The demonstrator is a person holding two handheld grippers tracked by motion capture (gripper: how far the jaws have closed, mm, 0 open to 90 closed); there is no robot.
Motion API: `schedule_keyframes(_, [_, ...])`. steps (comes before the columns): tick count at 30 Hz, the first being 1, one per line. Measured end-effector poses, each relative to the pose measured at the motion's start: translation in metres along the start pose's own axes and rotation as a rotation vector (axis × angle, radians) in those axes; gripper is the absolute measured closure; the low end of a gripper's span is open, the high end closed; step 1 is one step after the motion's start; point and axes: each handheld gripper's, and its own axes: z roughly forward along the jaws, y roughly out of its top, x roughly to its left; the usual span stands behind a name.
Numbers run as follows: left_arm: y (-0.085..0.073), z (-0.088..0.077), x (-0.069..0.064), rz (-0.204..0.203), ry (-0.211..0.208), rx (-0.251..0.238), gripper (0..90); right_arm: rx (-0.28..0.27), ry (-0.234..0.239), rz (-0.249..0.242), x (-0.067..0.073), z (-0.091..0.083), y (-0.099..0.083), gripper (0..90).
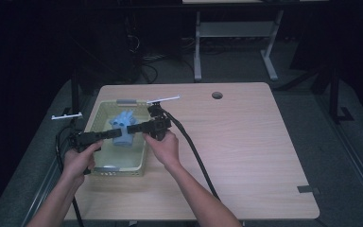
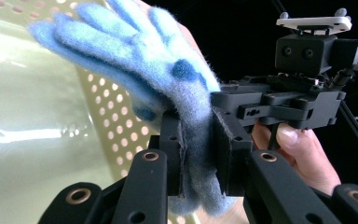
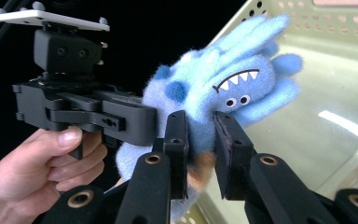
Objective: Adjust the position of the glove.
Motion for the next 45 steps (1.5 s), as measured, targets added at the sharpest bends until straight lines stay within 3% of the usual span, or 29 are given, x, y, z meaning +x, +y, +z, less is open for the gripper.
schedule_keyframes(15, [-0.002,-0.004,0.021,-0.045,0.047,0.011,74.9,0.031,-0.013,0.035,-0.011,0.029,-0.003,76.1])
schedule_keyframes(23, [0.001,-0.003,0.034,-0.076,0.052,0.036,74.8,0.043,-0.020,0.061,-0.018,0.041,-0.003,76.1])
schedule_keyframes(45, [0.000,-0.001,0.049,-0.107,0.135,0.087,75.1,0.096,-0.063,0.082,-0.027,0.059,-0.007,74.8])
